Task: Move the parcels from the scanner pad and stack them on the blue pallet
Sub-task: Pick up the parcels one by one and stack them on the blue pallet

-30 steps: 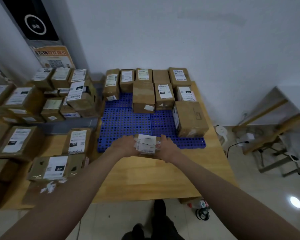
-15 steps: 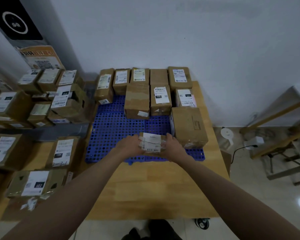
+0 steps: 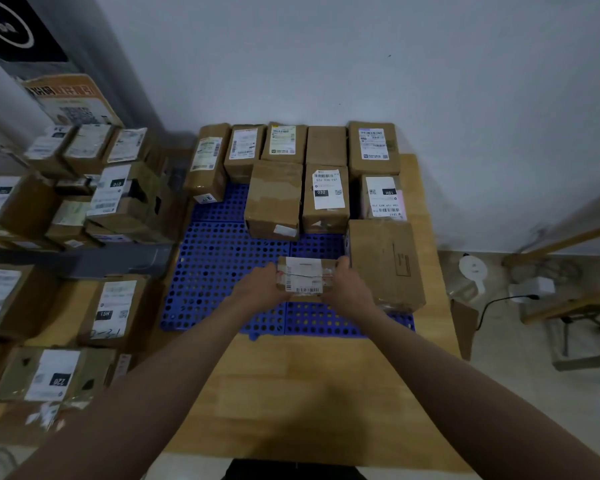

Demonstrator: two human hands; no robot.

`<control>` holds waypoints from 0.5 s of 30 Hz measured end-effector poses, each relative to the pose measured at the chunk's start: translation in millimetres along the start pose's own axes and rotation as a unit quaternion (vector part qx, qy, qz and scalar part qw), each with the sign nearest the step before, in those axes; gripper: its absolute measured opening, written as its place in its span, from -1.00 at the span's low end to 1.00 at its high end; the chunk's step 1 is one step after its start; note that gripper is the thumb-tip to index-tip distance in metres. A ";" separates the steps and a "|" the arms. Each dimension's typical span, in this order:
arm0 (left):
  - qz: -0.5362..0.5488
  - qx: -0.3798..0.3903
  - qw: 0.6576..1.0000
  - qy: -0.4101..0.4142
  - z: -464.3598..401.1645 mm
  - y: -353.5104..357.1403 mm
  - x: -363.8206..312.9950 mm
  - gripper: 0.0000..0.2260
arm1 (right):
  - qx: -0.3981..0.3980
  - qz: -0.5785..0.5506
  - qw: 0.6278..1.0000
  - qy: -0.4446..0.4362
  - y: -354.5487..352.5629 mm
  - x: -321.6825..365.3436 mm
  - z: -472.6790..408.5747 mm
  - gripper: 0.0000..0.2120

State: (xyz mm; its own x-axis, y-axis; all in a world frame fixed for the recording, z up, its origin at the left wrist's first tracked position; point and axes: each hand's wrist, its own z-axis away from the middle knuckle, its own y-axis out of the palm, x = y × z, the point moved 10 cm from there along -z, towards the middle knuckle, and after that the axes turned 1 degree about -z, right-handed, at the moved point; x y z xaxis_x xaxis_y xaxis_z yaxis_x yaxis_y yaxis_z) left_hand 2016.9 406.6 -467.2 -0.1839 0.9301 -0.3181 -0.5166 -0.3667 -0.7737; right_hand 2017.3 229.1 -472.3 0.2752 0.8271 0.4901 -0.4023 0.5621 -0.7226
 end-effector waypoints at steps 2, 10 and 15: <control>0.009 -0.002 1.000 0.006 -10.0 -0.5 -2.1 -0.72 | -0.002 0.012 1.000 0.003 -0.2 1.3 -8.9 -0.46; -0.027 -0.001 1.000 0.009 -55.9 -6.3 -3.9 -0.63 | 0.003 0.077 0.997 -0.027 0.0 16.5 -45.3 -0.49; -0.032 0.023 0.999 -0.005 -85.9 6.3 0.7 -0.57 | 0.034 0.073 0.997 0.000 14.1 15.6 -69.6 -0.49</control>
State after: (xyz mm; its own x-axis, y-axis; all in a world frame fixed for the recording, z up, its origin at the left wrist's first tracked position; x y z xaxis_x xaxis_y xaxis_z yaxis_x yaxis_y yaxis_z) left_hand 2085.4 403.1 -519.4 -0.1567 0.9519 -0.2635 -0.5656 -0.3052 -0.7662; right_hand 2076.8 249.8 -508.7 0.2099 0.9002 0.3815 -0.4962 0.4343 -0.7518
